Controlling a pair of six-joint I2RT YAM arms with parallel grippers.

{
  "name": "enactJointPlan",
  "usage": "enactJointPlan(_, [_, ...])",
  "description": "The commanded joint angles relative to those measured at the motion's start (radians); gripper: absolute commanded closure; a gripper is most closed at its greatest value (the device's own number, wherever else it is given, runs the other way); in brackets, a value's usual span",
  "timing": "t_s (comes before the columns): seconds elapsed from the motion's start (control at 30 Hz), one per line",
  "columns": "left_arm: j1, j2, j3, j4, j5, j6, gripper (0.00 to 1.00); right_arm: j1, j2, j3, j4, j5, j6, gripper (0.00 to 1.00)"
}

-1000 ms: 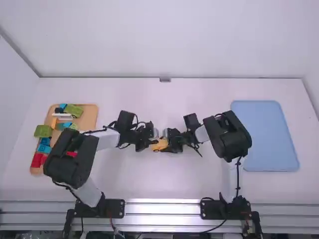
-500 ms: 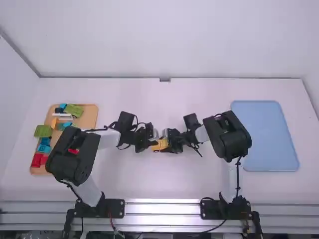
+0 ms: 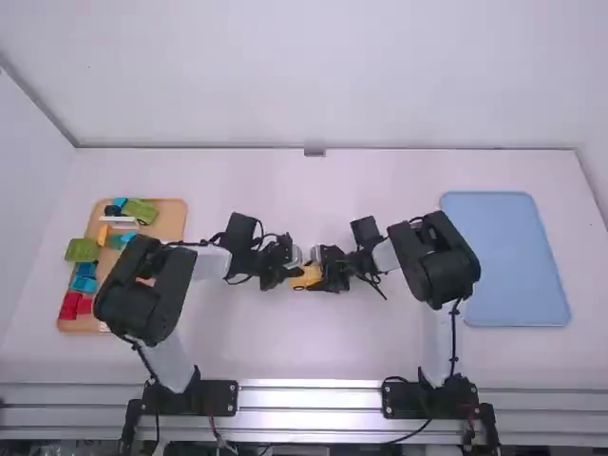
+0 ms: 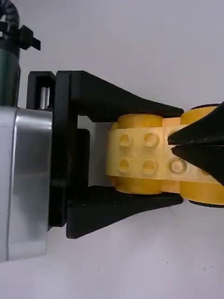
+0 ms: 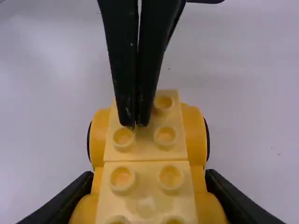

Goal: Assemble lego blocks to make yellow taxi

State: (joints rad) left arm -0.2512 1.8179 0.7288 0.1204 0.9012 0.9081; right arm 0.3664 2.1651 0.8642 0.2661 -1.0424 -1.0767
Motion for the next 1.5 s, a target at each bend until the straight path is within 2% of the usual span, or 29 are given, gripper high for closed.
enactJointPlan(0.0, [-0.017,0.047,-0.016,-0.041,-0.074,-0.003,0.98,0.014,0.021,-0.013,-0.013,0.101,0.024,0.45])
enactJointPlan(0.13, [-0.016,0.061,-0.016,-0.086,-0.137,-0.003,0.98,0.014,0.021,-0.008,-0.013,0.101,0.024,0.45])
enactJointPlan(0.33, [-0.016,0.079,-0.011,-0.074,-0.132,-0.002,0.98,0.014,0.021,-0.006,-0.011,0.101,0.025,0.45])
enactJointPlan(0.37, [-0.016,0.076,0.003,-0.078,-0.131,-0.003,0.92,0.014,0.021,-0.006,-0.012,0.101,0.025,0.45])
enactJointPlan(0.43, [-0.016,0.069,0.016,-0.088,-0.122,-0.003,0.87,0.014,0.021,-0.006,-0.012,0.101,0.025,0.45])
enactJointPlan(0.47, [-0.014,0.052,0.035,-0.109,-0.103,-0.002,0.74,0.014,0.021,-0.006,-0.013,0.101,0.025,0.45])
enactJointPlan(0.57, [0.002,0.0,0.076,-0.168,-0.075,0.009,0.57,0.012,0.021,-0.006,-0.011,0.102,0.025,0.45])
enactJointPlan(0.6, [0.013,-0.037,0.101,-0.198,-0.079,0.008,0.4,0.006,0.021,-0.006,-0.011,0.104,0.024,0.45])
enactJointPlan(0.67, [0.032,-0.088,0.122,-0.227,-0.079,0.007,0.26,-0.001,0.021,-0.006,-0.012,0.114,0.025,0.45])
enactJointPlan(0.7, [0.034,-0.093,0.124,-0.23,-0.079,0.008,0.24,-0.002,0.021,-0.006,-0.013,0.117,0.026,0.45])
enactJointPlan(0.73, [0.053,-0.134,0.129,-0.25,-0.079,0.008,0.12,-0.008,0.021,-0.006,-0.011,0.13,0.035,0.45])
enactJointPlan(0.97, [0.126,-0.333,0.09,-0.301,-0.08,0.007,0.1,-0.052,0.021,-0.006,-0.006,0.158,0.061,0.45])
enactJointPlan(1.03, [0.144,-0.388,0.064,-0.301,-0.083,-0.003,0.06,-0.066,0.021,-0.006,-0.006,0.158,0.058,0.45])
enactJointPlan(1.07, [0.145,-0.391,0.063,-0.301,-0.083,-0.003,0.0,-0.067,0.021,-0.006,-0.006,0.158,0.058,0.45])
enactJointPlan(1.2, [0.168,-0.462,0.012,-0.303,-0.083,0.005,0.01,-0.09,0.021,-0.006,-0.01,0.159,0.058,0.44])
enactJointPlan(1.4, [0.171,-0.475,-0.013,-0.296,-0.084,0.0,0.01,-0.09,0.021,-0.006,-0.013,0.161,0.058,0.42])
enactJointPlan(1.47, [0.174,-0.475,-0.016,-0.297,-0.084,0.0,0.01,-0.083,0.021,-0.006,-0.013,0.161,0.058,0.2])
